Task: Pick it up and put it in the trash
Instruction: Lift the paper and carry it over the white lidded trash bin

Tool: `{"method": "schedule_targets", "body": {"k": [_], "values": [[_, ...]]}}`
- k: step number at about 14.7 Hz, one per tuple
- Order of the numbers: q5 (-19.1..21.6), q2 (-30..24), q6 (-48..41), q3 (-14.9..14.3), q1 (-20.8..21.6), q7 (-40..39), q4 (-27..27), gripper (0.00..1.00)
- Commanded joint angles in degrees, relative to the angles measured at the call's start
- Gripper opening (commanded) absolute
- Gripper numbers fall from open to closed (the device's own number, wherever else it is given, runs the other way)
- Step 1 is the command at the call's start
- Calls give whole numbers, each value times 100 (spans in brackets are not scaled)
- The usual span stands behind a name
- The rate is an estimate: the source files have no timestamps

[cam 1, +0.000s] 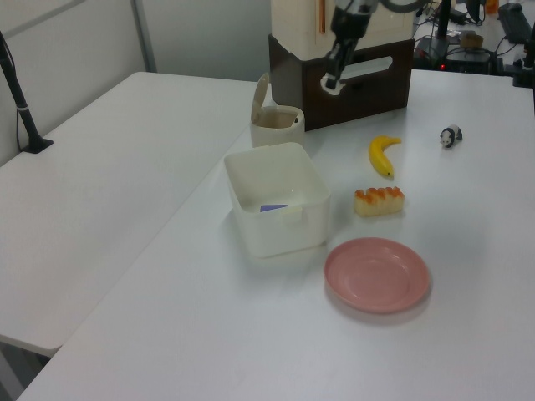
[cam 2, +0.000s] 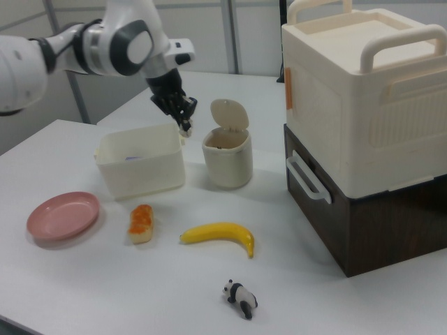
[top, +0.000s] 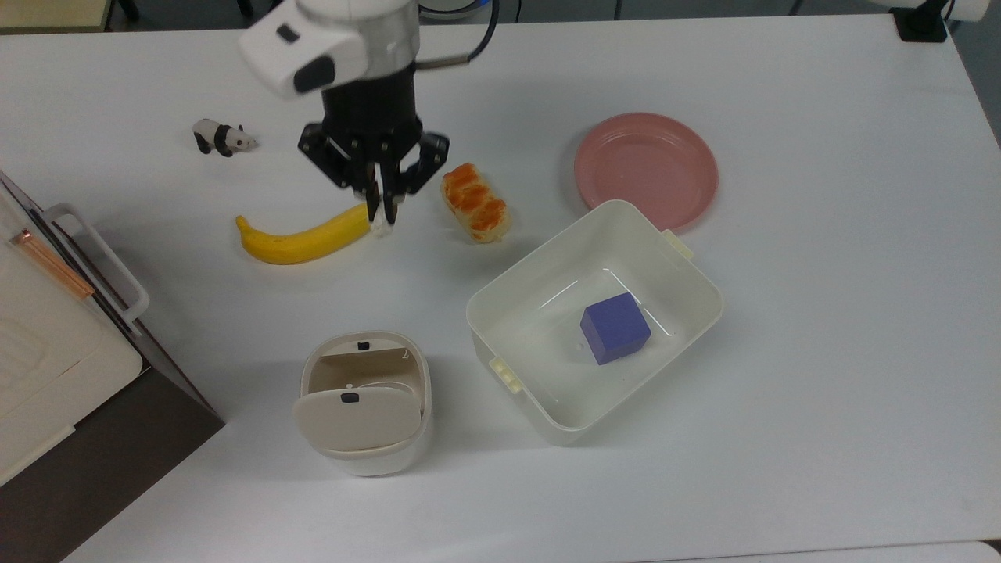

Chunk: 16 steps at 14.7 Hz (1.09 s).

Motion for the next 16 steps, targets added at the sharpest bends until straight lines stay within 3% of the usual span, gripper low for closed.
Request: {"method": "schedule_targets", "body": {"k": [1, 5, 7, 10, 16], "values": [[35, 647, -22, -26, 83, 541, 868, 7], [-202, 1130, 365, -35, 118, 1173, 1414, 7], [-447, 1219, 890, -35, 136, 1603, 1406, 9], [-1124, 1481, 1164, -17, 258, 1825, 1388, 9], [-1530, 1729, 1630, -26, 303, 2089, 1371, 10]]}}
